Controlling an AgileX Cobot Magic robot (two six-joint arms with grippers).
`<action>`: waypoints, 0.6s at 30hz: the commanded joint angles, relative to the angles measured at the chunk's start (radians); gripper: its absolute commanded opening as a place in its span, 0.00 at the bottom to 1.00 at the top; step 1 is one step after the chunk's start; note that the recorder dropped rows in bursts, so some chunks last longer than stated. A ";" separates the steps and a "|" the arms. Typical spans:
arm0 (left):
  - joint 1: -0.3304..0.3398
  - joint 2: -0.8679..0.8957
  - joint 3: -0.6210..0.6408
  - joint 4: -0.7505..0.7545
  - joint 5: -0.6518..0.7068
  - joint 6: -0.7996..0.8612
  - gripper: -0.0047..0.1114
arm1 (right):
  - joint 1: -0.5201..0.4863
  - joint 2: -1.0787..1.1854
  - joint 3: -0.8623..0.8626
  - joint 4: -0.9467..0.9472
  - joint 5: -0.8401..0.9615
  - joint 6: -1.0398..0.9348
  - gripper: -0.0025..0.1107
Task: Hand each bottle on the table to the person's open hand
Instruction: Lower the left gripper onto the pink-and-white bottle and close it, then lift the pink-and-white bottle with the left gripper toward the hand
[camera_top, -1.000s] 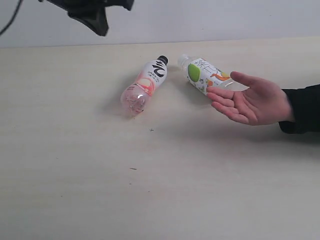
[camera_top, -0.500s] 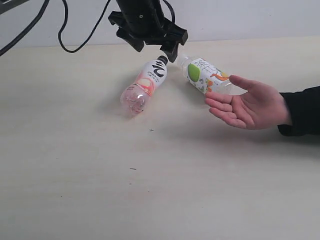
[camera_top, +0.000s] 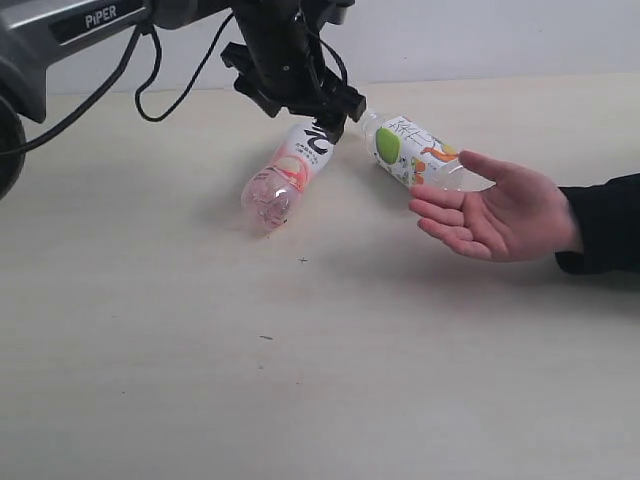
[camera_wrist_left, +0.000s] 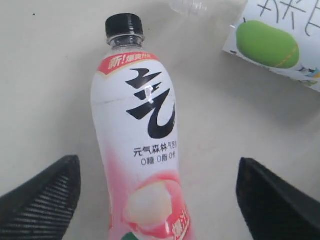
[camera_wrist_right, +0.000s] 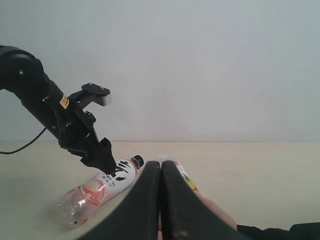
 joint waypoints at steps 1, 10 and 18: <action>0.016 0.036 -0.006 0.010 -0.028 -0.018 0.74 | 0.001 -0.005 0.005 0.001 -0.012 0.000 0.02; 0.034 0.100 -0.006 0.006 -0.026 -0.028 0.74 | 0.001 -0.005 0.005 0.001 -0.014 0.000 0.02; 0.034 0.133 -0.006 0.003 -0.021 -0.052 0.71 | 0.001 -0.005 0.005 0.001 -0.014 0.000 0.02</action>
